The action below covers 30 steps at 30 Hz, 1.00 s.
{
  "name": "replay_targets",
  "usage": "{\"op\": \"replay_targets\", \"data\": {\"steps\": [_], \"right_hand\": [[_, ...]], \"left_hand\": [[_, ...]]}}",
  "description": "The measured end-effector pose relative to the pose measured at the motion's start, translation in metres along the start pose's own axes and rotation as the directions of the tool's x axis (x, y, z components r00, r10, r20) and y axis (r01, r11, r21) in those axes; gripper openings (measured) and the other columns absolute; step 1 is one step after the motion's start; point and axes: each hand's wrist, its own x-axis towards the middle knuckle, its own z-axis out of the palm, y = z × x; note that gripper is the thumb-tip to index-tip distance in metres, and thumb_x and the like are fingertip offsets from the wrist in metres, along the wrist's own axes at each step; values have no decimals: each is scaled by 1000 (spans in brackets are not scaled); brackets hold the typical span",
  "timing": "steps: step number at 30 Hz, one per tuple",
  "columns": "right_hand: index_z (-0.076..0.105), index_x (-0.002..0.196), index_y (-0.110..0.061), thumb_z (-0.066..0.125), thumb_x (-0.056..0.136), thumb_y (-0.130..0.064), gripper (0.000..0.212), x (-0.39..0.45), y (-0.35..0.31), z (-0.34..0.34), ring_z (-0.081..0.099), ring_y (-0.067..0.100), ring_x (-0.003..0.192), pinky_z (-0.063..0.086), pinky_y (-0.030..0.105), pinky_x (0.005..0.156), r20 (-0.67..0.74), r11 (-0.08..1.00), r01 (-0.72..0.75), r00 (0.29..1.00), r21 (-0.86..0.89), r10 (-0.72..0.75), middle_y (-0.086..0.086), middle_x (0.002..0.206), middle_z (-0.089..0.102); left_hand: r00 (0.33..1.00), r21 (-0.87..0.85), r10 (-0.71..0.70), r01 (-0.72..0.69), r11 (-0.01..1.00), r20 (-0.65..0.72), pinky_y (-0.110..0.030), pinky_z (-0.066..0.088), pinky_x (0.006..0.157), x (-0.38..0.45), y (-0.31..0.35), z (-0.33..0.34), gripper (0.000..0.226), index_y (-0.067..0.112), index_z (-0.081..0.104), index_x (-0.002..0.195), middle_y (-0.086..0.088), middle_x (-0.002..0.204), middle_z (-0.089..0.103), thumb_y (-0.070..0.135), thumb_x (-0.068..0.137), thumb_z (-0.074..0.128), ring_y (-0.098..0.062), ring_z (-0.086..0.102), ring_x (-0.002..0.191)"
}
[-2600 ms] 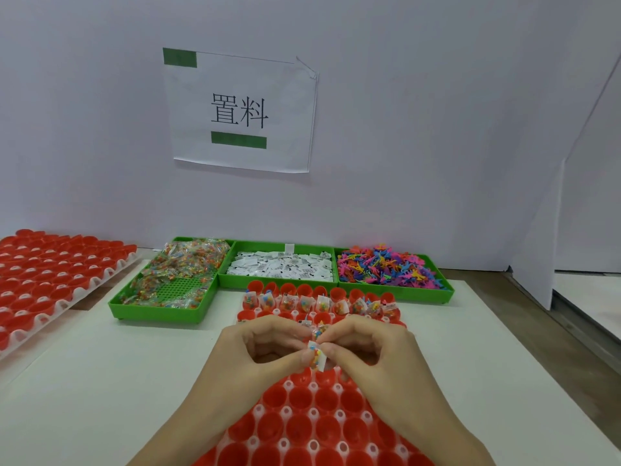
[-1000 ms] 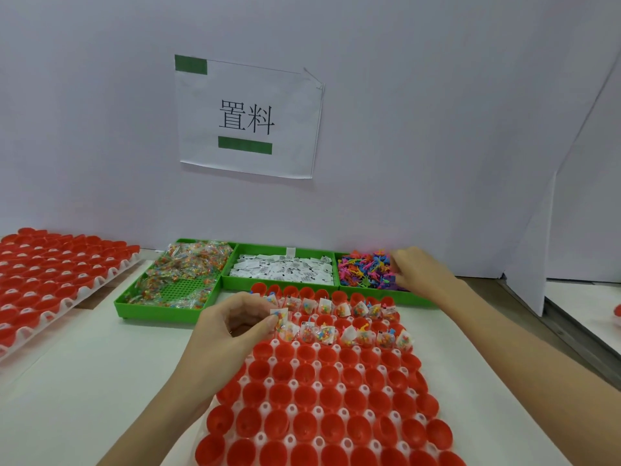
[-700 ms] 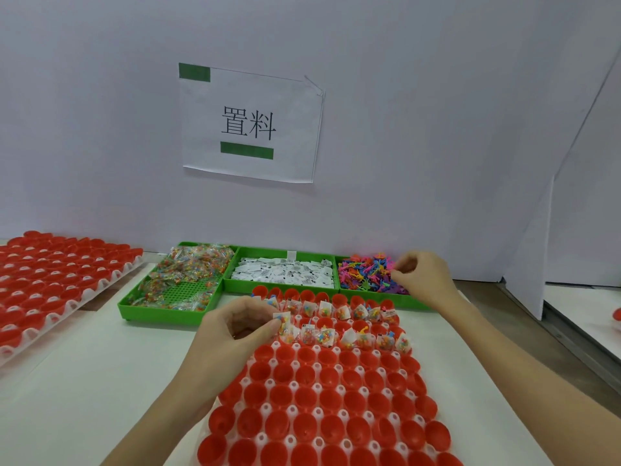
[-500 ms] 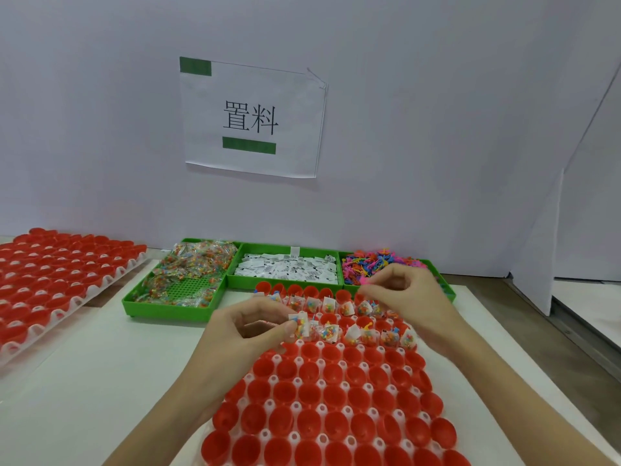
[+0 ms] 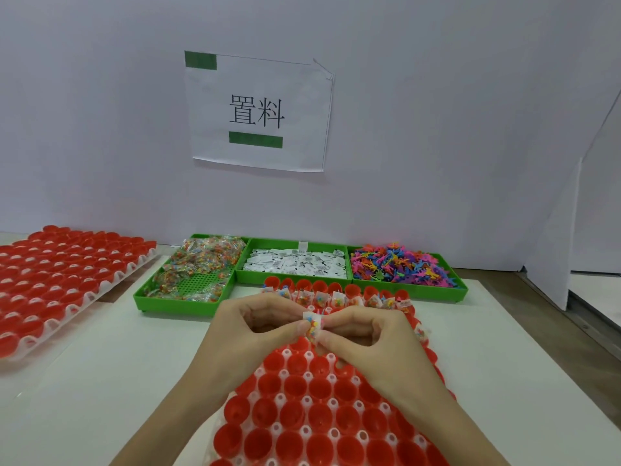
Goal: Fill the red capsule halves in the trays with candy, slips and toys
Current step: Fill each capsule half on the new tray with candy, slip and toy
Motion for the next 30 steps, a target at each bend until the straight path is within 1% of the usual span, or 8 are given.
{"op": "replay_targets", "data": {"steps": [6,8,10,14,16,20,25,30], "right_hand": [[82,95,-26,70,95,-23,12,19,-9,7,75,6,84,59,18,72,94,996,15,996,-85,-7,-8,87,79],[82,93,-29,74,93,-30,9,27,-14,9,74,6,81,58,17,74,98,993,25,995,-117,-13,-10,87,79],[82,92,-29,80,87,-32,6,37,-17,13,74,4,82,59,19,77,82,984,54,996,-168,-40,-12,87,78],[81,94,-26,83,84,-27,11,50,-18,28,74,2,79,60,22,78,63,978,58,997,-202,-46,-12,83,78],[80,98,-25,84,83,-23,15,53,-17,36,75,4,77,61,22,77,65,979,47,997,-199,-35,-10,83,79],[79,91,-18,86,80,-15,13,59,-14,49,74,3,72,59,18,71,88,968,1,996,-251,22,-6,78,78],[80,87,-15,86,81,-18,9,53,-4,61,74,9,65,59,20,66,175,938,-50,978,-343,116,-2,71,78],[82,84,-22,87,79,-25,8,48,3,68,72,-2,72,57,15,71,154,904,-28,983,-426,103,-8,75,77]], "left_hand": [[998,-3,-1,1,1000,-62,-25,62,74,5,0,-16,13,17,83,84,-9,84,80,13,73,89,-24,78,81],[997,-19,10,-12,1000,-82,-24,62,72,6,1,-21,13,16,83,83,-10,83,79,12,73,89,-25,78,79],[995,-8,46,-47,999,-86,-22,61,71,6,2,-26,12,15,82,83,-10,82,79,9,74,88,-26,78,78],[989,123,123,-112,986,-83,-26,62,75,8,2,-40,11,12,82,85,-6,83,80,7,76,88,-24,79,79],[990,174,126,-112,978,-71,-27,63,77,9,1,-48,12,10,81,85,-4,82,80,9,75,88,-22,79,78],[998,283,64,-65,957,12,-30,63,78,11,-1,-64,14,13,82,85,-3,79,80,17,73,89,-19,79,78],[984,437,-55,-24,899,167,-30,63,72,12,-7,-76,11,13,81,85,-2,76,79,15,77,89,-18,77,72],[964,465,-144,24,885,225,-31,64,74,14,-11,-78,12,12,80,85,-4,78,79,11,77,89,-20,78,75]]}}
